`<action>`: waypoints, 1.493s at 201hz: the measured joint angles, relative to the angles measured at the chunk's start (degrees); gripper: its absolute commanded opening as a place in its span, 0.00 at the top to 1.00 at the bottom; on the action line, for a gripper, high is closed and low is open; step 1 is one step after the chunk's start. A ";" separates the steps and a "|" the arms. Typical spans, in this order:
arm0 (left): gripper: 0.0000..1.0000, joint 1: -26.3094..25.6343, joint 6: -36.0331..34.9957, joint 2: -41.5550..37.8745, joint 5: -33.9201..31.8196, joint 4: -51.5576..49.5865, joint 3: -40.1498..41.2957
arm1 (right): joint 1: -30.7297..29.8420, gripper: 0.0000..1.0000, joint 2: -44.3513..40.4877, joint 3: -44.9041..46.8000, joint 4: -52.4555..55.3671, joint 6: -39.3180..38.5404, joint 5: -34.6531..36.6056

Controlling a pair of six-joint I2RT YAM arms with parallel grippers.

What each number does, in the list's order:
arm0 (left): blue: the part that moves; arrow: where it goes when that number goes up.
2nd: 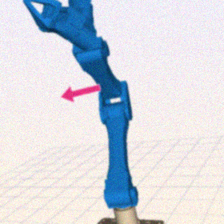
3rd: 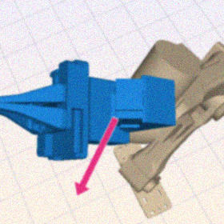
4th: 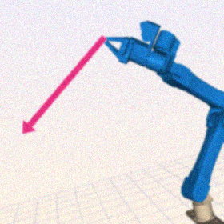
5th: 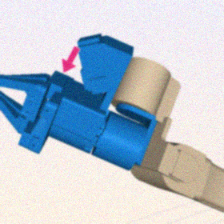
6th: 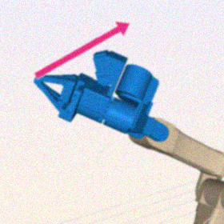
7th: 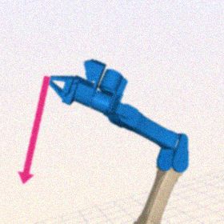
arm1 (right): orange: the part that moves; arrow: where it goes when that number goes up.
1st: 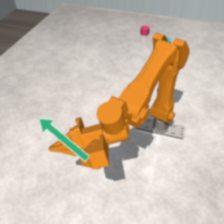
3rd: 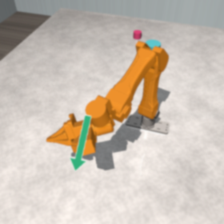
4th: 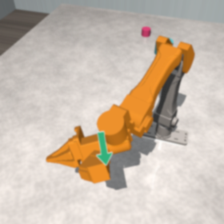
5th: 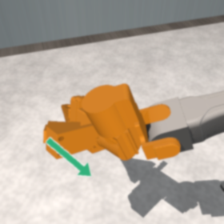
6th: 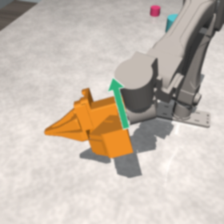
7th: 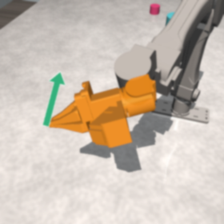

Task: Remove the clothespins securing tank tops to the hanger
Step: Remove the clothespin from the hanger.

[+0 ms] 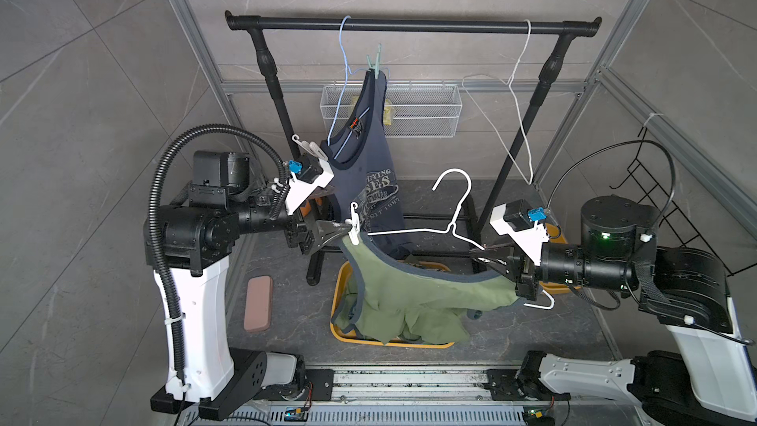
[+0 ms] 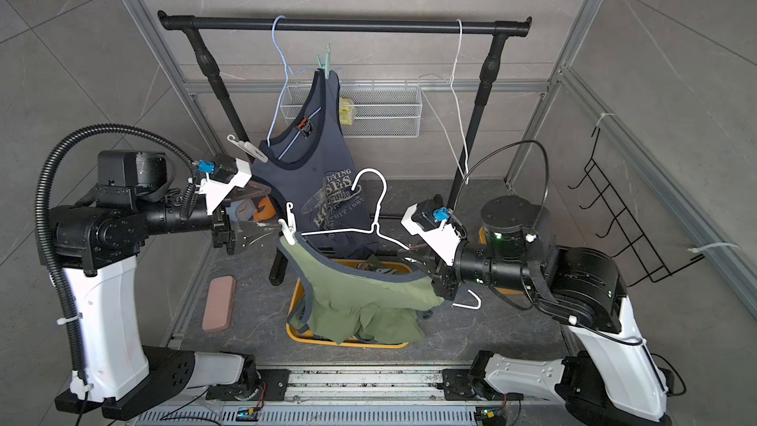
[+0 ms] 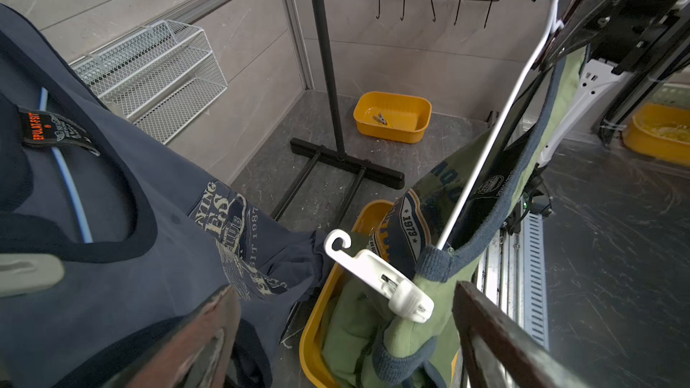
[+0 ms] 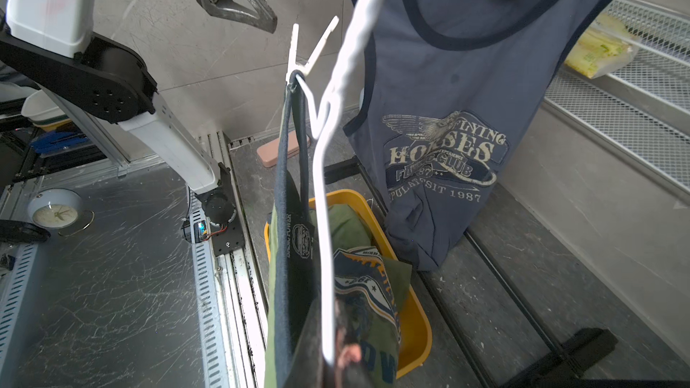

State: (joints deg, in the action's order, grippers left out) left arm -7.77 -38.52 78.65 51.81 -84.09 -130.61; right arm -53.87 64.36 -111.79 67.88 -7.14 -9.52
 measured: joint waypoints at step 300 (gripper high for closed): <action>0.66 1.44 -11.72 0.15 22.53 -2.51 6.10 | 0.00 1.00 4.42 -6.84 -1.31 -2.56 -3.96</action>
State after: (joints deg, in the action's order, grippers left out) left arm -6.33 -50.24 78.81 74.35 -86.61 -124.51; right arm -53.87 68.77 -118.63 66.57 -9.69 -13.47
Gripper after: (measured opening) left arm 0.409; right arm 0.065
